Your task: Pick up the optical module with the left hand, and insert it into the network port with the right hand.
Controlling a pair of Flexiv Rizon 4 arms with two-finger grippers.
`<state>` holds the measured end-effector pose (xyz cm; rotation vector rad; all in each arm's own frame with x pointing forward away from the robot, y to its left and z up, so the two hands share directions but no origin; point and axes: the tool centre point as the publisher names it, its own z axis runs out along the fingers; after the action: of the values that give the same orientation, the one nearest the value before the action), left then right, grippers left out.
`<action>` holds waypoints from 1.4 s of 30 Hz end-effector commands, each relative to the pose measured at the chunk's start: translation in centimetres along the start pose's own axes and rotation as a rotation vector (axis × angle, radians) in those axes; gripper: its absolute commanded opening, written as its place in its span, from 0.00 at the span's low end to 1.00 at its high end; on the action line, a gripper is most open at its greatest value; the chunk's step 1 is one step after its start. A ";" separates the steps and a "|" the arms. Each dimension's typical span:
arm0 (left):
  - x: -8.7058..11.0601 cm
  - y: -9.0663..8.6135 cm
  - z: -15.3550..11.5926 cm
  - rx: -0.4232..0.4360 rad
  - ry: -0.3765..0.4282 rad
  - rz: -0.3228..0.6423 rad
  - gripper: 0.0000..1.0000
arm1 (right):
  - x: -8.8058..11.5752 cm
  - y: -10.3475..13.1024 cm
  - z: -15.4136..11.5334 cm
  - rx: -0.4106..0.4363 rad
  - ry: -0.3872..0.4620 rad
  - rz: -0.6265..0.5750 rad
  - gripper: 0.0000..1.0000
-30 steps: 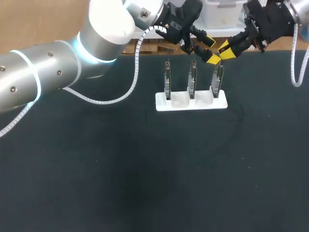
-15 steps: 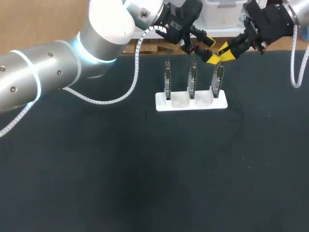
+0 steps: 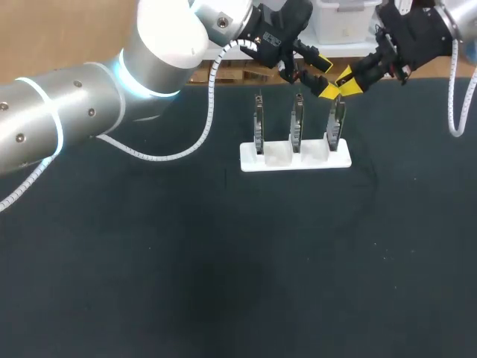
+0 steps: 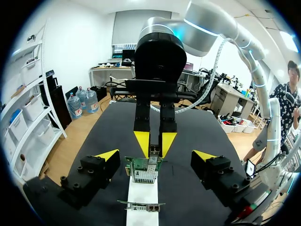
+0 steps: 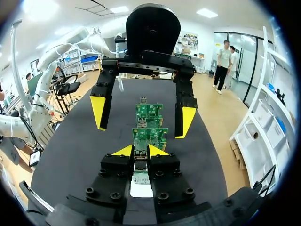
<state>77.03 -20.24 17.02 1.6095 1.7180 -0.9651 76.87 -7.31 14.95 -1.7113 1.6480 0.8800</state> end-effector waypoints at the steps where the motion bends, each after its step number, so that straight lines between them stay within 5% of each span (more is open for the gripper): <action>1: 0.0 0.0 0.0 -0.001 0.000 0.001 1.00 | 0.0 0.1 0.0 0.001 0.001 0.004 0.00; 4: 0.0 0.0 0.0 -0.001 0.000 0.001 1.00 | -0.1 0.1 0.0 0.003 -0.001 0.005 0.49; 5: 0.0 0.0 0.0 -0.001 0.000 0.001 1.00 | -0.1 0.1 -0.1 0.004 -0.001 0.004 0.99; 21: 0.0 0.0 0.0 -0.001 0.000 0.001 1.00 | -0.9 0.0 -1.5 0.043 -0.044 0.015 1.00; 39: 0.0 0.0 0.0 -0.001 0.000 0.001 1.00 | 0.4 0.8 -3.2 0.089 -0.054 0.042 1.00; 40: 0.0 0.0 0.0 -0.001 0.000 0.001 1.00 | 0.4 0.8 -3.2 0.091 -0.055 0.043 0.98; 41: 0.0 0.0 0.0 -0.001 0.000 0.001 1.00 | 0.5 0.8 -3.3 0.092 -0.056 0.044 0.82; 42: 0.0 0.0 0.0 -0.001 0.000 0.001 1.00 | 0.5 0.8 -3.3 0.093 -0.057 0.044 0.42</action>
<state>77.03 -20.24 17.02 1.6094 1.7180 -0.9651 76.82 -10.18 16.54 -1.5877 1.6674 0.8612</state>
